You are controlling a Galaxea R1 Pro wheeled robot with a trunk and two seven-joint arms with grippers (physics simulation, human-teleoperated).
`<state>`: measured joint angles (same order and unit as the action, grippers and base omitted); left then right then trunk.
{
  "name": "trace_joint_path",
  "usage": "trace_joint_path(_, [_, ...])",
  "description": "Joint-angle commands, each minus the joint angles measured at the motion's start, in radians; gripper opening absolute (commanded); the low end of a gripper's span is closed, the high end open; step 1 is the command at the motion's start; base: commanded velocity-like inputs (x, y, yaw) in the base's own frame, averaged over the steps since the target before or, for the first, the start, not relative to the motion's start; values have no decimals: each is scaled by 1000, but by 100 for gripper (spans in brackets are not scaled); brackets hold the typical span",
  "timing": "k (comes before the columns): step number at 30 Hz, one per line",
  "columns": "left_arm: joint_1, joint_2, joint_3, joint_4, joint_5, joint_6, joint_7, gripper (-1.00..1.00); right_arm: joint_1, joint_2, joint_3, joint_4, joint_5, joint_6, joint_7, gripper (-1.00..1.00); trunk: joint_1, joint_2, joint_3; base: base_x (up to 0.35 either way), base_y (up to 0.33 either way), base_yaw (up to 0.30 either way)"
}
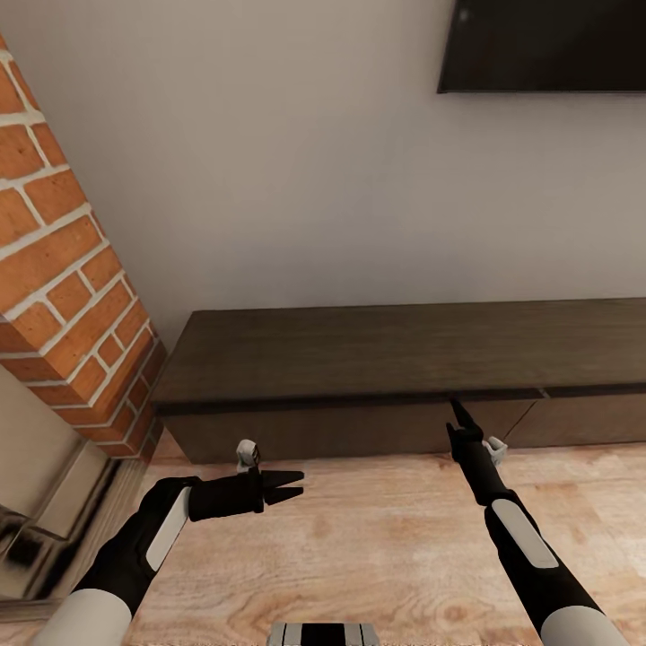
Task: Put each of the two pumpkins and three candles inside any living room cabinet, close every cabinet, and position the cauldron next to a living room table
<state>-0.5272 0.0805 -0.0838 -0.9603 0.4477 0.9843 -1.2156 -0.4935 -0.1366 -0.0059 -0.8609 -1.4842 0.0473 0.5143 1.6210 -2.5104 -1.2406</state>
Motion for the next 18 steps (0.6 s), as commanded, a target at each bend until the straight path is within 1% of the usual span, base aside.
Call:
trace_joint_path(1, [-1,1,-2,0,4,7,-1,100,0,0,0,0,-10,5,5,100,0,-1,-5,0,0,0])
trace_joint_path(10, [-1,1,-2,0,4,7,-1,100,0,0,1,3,-10,5,9,100,4,-3,-40,0,0,0])
trace_joint_path(18, [-1,1,-2,1,4,6,-1,100,0,-1,1,3,-10,5,9,100,4,-3,-40,0,0,0])
